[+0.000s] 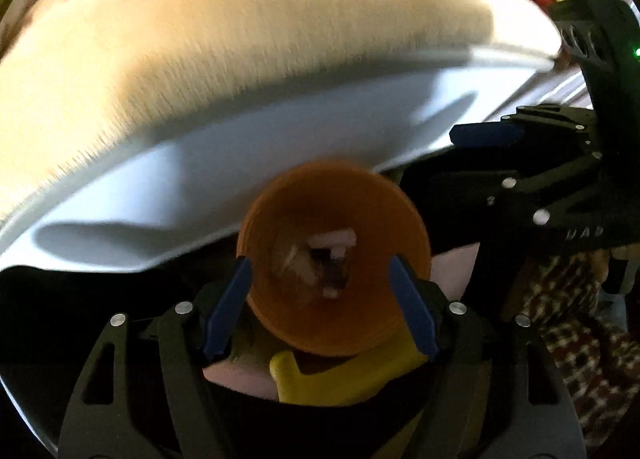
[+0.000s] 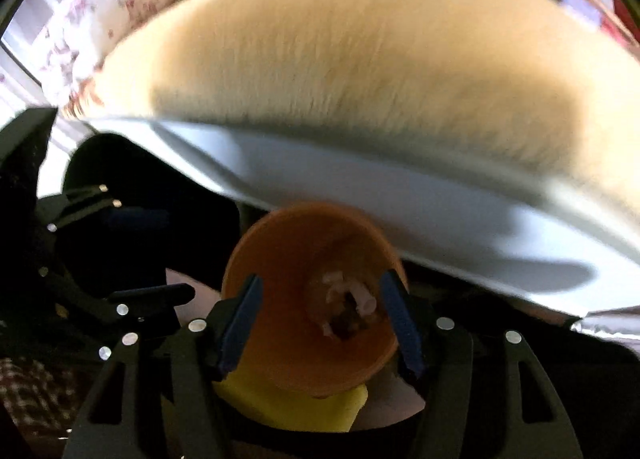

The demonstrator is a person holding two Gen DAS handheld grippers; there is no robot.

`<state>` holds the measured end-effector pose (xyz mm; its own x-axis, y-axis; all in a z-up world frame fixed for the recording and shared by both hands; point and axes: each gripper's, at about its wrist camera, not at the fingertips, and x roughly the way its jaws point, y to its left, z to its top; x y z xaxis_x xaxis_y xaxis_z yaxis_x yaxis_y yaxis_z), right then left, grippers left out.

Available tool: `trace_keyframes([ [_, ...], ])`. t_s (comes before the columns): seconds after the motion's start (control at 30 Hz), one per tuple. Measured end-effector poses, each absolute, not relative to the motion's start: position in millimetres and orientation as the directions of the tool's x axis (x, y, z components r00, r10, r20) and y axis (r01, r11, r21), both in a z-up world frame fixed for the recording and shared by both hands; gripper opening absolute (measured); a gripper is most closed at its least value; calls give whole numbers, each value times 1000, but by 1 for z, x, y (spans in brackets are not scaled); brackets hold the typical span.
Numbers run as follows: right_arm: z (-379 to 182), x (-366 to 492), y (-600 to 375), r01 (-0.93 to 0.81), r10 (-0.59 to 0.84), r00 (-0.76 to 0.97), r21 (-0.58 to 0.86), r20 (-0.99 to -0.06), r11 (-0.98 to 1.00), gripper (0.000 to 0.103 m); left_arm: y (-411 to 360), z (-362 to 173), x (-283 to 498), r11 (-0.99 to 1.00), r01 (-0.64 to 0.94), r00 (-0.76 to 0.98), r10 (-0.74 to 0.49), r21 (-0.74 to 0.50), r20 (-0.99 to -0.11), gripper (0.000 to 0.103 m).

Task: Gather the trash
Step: 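Lower both tools to the orange bin and release the items, then grasp the pale green bottle with the left tool while the right tool grasps the black sponge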

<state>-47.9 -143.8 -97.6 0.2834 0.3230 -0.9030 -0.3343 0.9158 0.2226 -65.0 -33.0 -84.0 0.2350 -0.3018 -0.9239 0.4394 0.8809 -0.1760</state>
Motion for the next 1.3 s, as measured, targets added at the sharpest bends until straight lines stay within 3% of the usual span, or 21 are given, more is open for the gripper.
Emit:
trace_keyframes([
  [0.3,3,-18,-182,-315,309,632,128,-710,940,70,-34,1,-32,902,421,538,-338,-101,-772,70],
  [0.53,27,4,-216,-251,293,728,157,-620,955,71,-26,44,74,946,292,653,-304,-139,-694,70],
  [0.77,29,11,-226,-234,256,750,118,-610,965,71,-29,31,185,987,141,661,-155,-81,-734,70],
  [1.03,30,19,-241,-215,229,779,95,-584,972,76,-31,-10,257,999,41,585,-52,-35,-809,70],
  [1.07,31,20,-243,-211,225,781,93,-583,973,76,-30,-15,263,999,29,577,-46,-35,-815,67],
  [1.13,31,23,-245,-201,212,785,85,-582,976,76,-27,-21,266,997,40,572,-76,-65,-817,43],
  [1.3,28,42,-253,-165,161,781,50,-603,985,76,-24,-11,237,995,74,627,-104,-74,-772,43],
])
